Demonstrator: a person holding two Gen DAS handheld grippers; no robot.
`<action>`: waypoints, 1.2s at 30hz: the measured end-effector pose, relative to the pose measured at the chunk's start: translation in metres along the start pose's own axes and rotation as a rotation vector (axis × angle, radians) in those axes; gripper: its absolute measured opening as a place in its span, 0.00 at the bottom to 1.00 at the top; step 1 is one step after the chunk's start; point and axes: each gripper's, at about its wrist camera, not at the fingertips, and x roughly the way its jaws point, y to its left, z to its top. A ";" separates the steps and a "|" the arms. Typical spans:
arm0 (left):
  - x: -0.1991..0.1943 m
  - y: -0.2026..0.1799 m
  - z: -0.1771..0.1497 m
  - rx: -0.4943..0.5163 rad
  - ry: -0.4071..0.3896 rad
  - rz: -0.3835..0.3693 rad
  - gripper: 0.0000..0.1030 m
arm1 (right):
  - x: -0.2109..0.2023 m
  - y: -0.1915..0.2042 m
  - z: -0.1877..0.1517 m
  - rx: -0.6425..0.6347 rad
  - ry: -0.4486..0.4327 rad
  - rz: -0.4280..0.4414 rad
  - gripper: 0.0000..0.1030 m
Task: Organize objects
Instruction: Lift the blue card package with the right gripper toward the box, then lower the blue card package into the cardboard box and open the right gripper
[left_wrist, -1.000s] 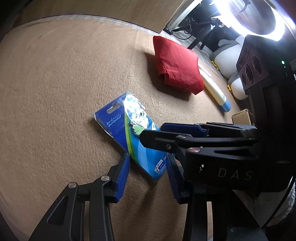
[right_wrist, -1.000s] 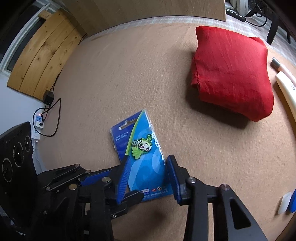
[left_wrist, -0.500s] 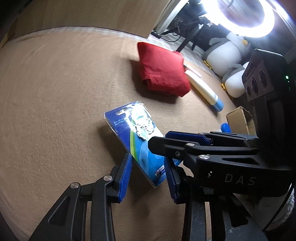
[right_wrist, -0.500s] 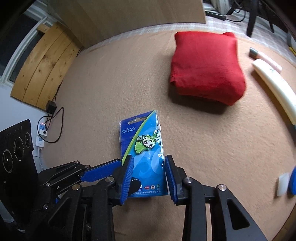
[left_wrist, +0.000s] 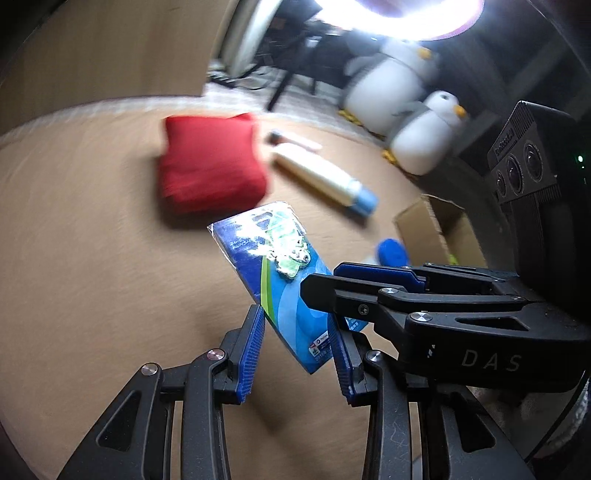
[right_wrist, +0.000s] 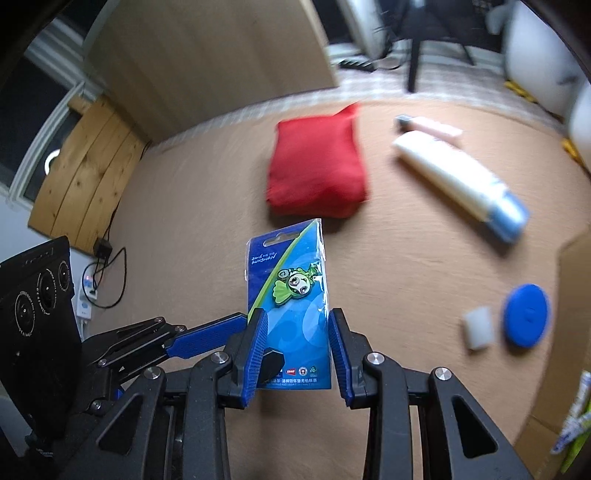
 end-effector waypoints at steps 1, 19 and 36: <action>0.003 -0.011 0.003 0.017 0.000 -0.008 0.36 | -0.008 -0.007 -0.001 0.012 -0.013 -0.005 0.30; 0.069 -0.188 0.023 0.256 0.068 -0.161 0.36 | -0.125 -0.151 -0.042 0.257 -0.183 -0.121 0.30; 0.100 -0.237 0.020 0.329 0.126 -0.174 0.37 | -0.146 -0.202 -0.068 0.338 -0.199 -0.170 0.30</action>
